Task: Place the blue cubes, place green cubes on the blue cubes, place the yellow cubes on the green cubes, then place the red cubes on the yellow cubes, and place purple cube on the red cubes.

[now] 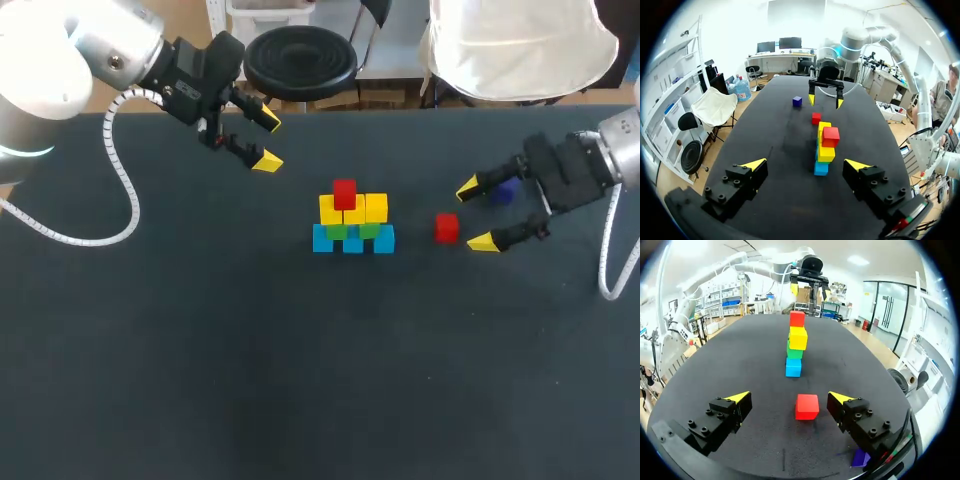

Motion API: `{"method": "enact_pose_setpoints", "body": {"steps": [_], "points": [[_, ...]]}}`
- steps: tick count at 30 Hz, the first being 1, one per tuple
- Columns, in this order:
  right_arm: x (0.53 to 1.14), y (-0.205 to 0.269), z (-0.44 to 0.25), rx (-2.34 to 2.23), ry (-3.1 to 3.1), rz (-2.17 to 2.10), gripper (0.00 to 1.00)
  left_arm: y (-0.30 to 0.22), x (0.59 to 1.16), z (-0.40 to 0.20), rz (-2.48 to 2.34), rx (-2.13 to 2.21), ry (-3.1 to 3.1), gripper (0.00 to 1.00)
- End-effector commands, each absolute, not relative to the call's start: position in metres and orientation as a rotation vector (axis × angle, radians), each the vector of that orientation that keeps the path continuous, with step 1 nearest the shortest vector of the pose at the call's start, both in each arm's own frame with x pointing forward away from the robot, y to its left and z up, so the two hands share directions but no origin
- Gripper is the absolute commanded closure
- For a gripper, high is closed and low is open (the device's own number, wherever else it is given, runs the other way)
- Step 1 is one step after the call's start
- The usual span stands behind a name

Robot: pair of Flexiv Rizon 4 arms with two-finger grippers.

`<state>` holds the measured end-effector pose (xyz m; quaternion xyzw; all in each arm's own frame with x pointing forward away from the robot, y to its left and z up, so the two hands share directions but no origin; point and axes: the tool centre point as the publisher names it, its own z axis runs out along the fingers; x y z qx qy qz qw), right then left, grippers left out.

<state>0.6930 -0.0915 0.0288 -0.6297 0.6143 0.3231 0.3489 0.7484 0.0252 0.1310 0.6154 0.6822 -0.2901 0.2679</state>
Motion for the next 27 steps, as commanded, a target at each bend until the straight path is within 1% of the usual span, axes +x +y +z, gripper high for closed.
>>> {"method": "enact_pose_setpoints", "body": {"steps": [1, 27], "points": [[0.695, -0.093, 0.024, -1.631, 1.588, 0.853, 0.00, 0.025, 0.750, 0.131, -0.784, 1.663, 1.840, 0.00], [0.709, -0.083, 0.006, -1.652, 1.592, 0.924, 0.00, 0.025, 0.750, 0.131, -0.784, 1.663, 1.840, 0.00]]}}
